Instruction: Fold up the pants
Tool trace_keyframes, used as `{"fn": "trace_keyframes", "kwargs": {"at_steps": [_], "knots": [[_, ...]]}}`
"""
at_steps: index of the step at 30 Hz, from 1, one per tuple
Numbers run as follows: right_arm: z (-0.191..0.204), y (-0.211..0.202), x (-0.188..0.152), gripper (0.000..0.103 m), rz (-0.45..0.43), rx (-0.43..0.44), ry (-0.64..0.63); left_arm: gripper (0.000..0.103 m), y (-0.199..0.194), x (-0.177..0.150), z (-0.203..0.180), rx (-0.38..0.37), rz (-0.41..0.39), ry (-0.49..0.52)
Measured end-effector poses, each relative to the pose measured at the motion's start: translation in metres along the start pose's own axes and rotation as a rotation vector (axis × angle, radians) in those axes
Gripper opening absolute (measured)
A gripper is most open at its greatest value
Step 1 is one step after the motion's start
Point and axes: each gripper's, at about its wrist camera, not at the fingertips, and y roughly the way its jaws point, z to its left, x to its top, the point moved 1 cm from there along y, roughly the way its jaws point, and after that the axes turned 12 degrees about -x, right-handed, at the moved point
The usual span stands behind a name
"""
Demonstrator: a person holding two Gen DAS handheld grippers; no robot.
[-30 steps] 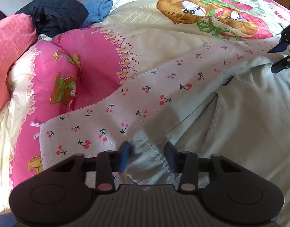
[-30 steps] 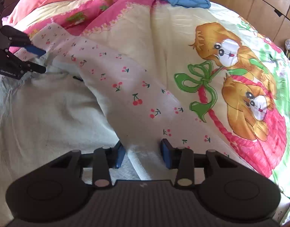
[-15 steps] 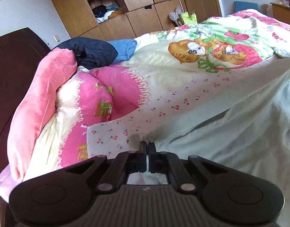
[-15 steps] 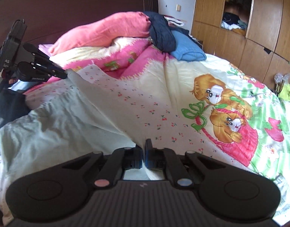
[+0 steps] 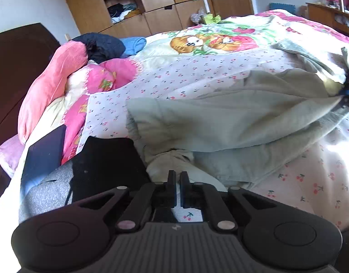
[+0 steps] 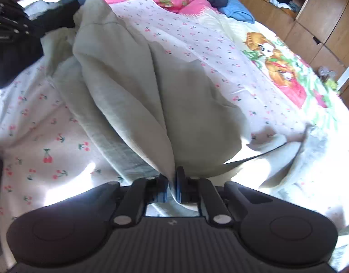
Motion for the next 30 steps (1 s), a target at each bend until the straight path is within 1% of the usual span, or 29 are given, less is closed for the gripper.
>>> {"fn": "trace_keyframes", "kwargs": {"at_steps": [1,2,3,4,5,6,7,9,10,11,12,14,17,18,19,20,23,26,28,30], "knots": [[0.003,-0.005,0.003,0.012,-0.033,-0.047,-0.017,0.029,-0.003,0.002,-0.004,0.018,-0.016,0.032],[0.005,-0.009,0.007,0.013,-0.046,-0.069,-0.032,0.031,-0.006,0.002,-0.008,0.042,-0.04,0.072],[0.01,-0.015,0.012,0.014,-0.072,-0.077,-0.043,0.035,-0.009,0.003,-0.011,0.043,-0.07,0.099],[0.015,-0.021,0.017,0.014,-0.109,-0.065,-0.046,0.037,-0.008,0.005,-0.012,0.025,-0.095,0.103],[0.023,-0.027,0.022,0.015,-0.151,-0.034,-0.054,0.04,-0.003,0.009,-0.009,-0.001,-0.101,0.087],[0.033,-0.029,0.028,0.018,-0.176,-0.007,-0.071,0.04,0.006,0.01,-0.007,-0.023,-0.093,0.076],[0.046,-0.031,0.033,0.02,-0.202,0.019,-0.09,0.041,0.016,0.009,-0.005,-0.026,-0.072,0.075],[0.071,-0.029,0.044,0.02,-0.25,0.059,-0.137,0.041,0.043,-0.001,-0.002,0.007,0.03,0.102],[0.082,-0.026,0.05,0.02,-0.266,0.068,-0.152,0.041,0.054,-0.011,0.001,0.036,0.092,0.104],[0.093,-0.023,0.056,0.02,-0.281,0.082,-0.159,0.041,0.058,-0.02,0.005,0.032,0.119,0.091],[0.104,-0.02,0.062,0.02,-0.299,0.107,-0.162,0.041,0.055,-0.027,0.008,0.013,0.1,0.074],[0.124,-0.011,0.075,0.02,-0.334,0.14,-0.182,0.041,0.045,-0.032,0.006,0.007,0.078,0.069],[0.157,-0.003,0.091,0.021,-0.397,0.148,-0.256,0.041,0.038,-0.032,0.001,-0.004,0.065,0.073],[0.164,0.002,0.096,0.025,-0.404,0.142,-0.271,0.041,0.036,-0.033,0.002,-0.008,0.06,0.071],[0.172,0.008,0.102,0.031,-0.407,0.126,-0.293,0.041,0.034,-0.033,0.003,-0.013,0.054,0.065],[0.179,0.013,0.105,0.033,-0.408,0.104,-0.322,0.041,0.031,-0.033,0.005,-0.019,0.048,0.055],[0.191,0.02,0.111,0.034,-0.434,0.065,-0.376,0.041,0.025,-0.033,0.007,-0.032,0.032,0.042],[0.197,0.008,0.112,0.032,-0.517,0.013,-0.394,0.041,0.022,-0.037,0.006,-0.026,0.025,0.065],[0.195,0.0,0.11,0.032,-0.563,0.006,-0.383,0.042,0.023,-0.039,0.008,-0.029,0.027,0.056],[0.195,-0.006,0.111,0.032,-0.587,0.024,-0.385,0.042,0.024,-0.04,0.008,-0.034,0.027,0.051]]}}
